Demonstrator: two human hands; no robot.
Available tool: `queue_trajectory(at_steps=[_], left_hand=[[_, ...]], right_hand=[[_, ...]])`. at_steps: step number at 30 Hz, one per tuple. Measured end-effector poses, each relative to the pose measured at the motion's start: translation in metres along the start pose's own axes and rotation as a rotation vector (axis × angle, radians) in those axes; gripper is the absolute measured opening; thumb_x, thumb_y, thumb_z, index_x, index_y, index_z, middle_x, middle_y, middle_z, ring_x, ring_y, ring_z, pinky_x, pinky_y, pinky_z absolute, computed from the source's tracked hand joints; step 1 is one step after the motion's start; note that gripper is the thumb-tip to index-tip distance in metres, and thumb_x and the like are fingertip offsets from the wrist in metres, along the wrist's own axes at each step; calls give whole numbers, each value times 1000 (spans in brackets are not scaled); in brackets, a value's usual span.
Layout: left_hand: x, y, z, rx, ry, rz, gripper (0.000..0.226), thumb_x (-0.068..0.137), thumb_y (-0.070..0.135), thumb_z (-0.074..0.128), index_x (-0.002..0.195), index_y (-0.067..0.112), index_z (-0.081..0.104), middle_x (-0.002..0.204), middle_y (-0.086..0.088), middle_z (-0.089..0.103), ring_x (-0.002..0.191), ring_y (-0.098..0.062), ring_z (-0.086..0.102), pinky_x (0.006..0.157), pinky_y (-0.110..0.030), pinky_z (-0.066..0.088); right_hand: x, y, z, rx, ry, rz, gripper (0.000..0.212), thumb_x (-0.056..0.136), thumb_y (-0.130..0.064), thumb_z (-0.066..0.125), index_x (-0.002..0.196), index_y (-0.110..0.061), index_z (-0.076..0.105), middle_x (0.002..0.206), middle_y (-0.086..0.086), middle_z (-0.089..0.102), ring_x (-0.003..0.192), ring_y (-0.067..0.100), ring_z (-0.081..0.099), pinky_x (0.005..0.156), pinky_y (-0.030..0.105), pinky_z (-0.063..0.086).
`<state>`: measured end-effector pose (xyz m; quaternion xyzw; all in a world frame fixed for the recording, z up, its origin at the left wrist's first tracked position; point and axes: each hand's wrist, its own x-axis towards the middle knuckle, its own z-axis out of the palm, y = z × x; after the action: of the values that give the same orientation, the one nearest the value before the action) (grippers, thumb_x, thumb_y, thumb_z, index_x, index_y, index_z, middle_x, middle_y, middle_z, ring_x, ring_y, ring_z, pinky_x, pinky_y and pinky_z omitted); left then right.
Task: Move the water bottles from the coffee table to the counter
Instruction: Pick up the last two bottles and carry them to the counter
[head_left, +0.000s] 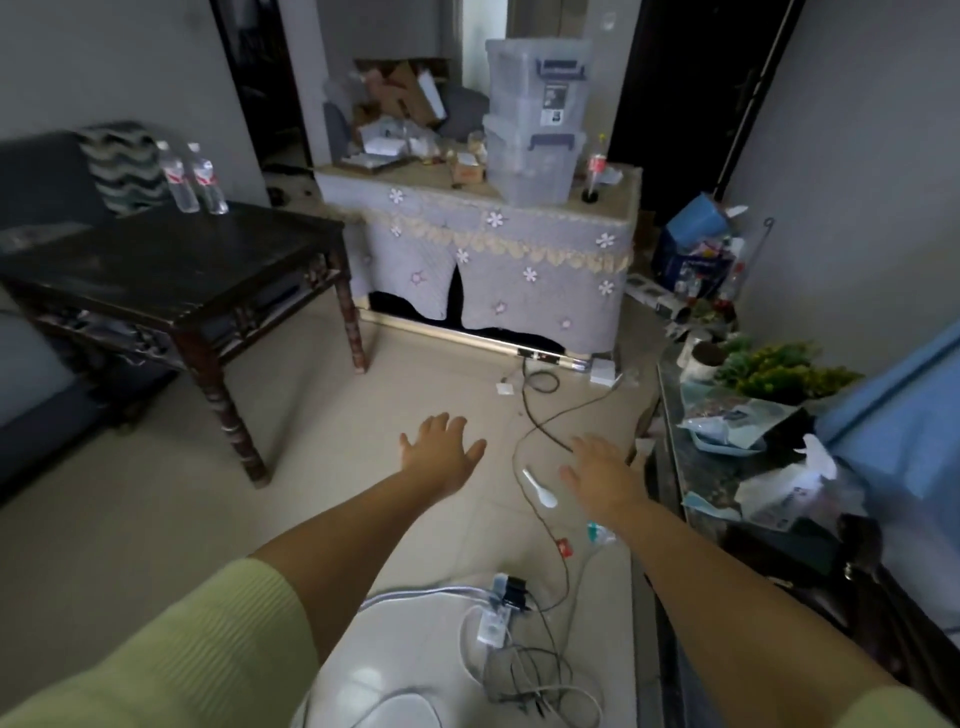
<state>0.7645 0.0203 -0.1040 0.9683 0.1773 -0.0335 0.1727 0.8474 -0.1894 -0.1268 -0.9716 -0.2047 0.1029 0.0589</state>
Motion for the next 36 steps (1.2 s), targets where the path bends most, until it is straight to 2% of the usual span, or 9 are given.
queue_trajectory(at_steps=[3,6,9,17,20,23,28,32,36], left_hand=[[21,-20,-7,8,5,-76,58,99,51,32,148,19,29,158,-6,23,146,-25,18,116,-56,11],[50,-45,-11,7,16,-133,58,99,51,32,148,20,30,158,-5,23,146,-24,17,116,-56,11],[87,-73,-19,-2,23,-172,58,99,52,31,148,21,30,158,-5,23,146,-24,18,117,-57,12],[206,-177,-79,18,64,-219,60,97,54,33,147,21,30,157,-6,26,144,-27,23,115,-59,17],[246,-216,-101,15,75,-292,60,97,55,34,147,22,30,154,-6,31,141,-28,28,114,-58,20],[276,-239,-106,4,65,-326,58,96,55,34,145,24,32,152,-5,34,139,-27,31,113,-57,23],[337,-257,-112,-11,58,-300,59,95,57,34,144,24,34,151,-4,35,138,-28,33,114,-57,22],[405,-284,-126,-27,109,-324,56,93,58,36,138,25,41,146,-4,40,135,-27,36,110,-57,23],[486,-313,-143,-62,167,-422,59,90,59,42,138,25,42,146,-6,42,137,-27,36,112,-59,21]], right_hand=[[29,-20,2,2,-47,-68,54,101,-41,29,151,-23,21,160,2,18,146,19,16,117,58,12],[67,-37,2,-47,-58,-88,53,101,-42,26,151,-25,21,160,0,16,147,18,15,116,60,5],[116,-55,-1,-96,-60,-116,52,101,-42,25,150,-26,22,159,0,20,145,19,20,115,59,8],[266,-161,-15,-84,-25,-183,51,101,-44,28,149,-27,25,156,-1,25,143,18,25,115,58,13],[306,-207,-18,-97,-38,-261,52,101,-44,26,150,-27,22,158,0,22,144,19,22,115,60,9],[336,-235,-17,-99,-50,-327,52,102,-43,28,150,-26,22,159,0,20,145,16,19,115,62,5],[412,-254,-23,-94,-69,-303,52,101,-45,27,150,-27,23,159,1,20,145,19,20,114,63,3],[495,-278,-29,-116,-39,-321,52,101,-46,28,149,-28,25,156,-1,25,143,18,25,113,64,6],[591,-312,-40,-117,-46,-389,51,101,-45,28,149,-27,26,156,-2,26,143,16,24,113,64,6]])
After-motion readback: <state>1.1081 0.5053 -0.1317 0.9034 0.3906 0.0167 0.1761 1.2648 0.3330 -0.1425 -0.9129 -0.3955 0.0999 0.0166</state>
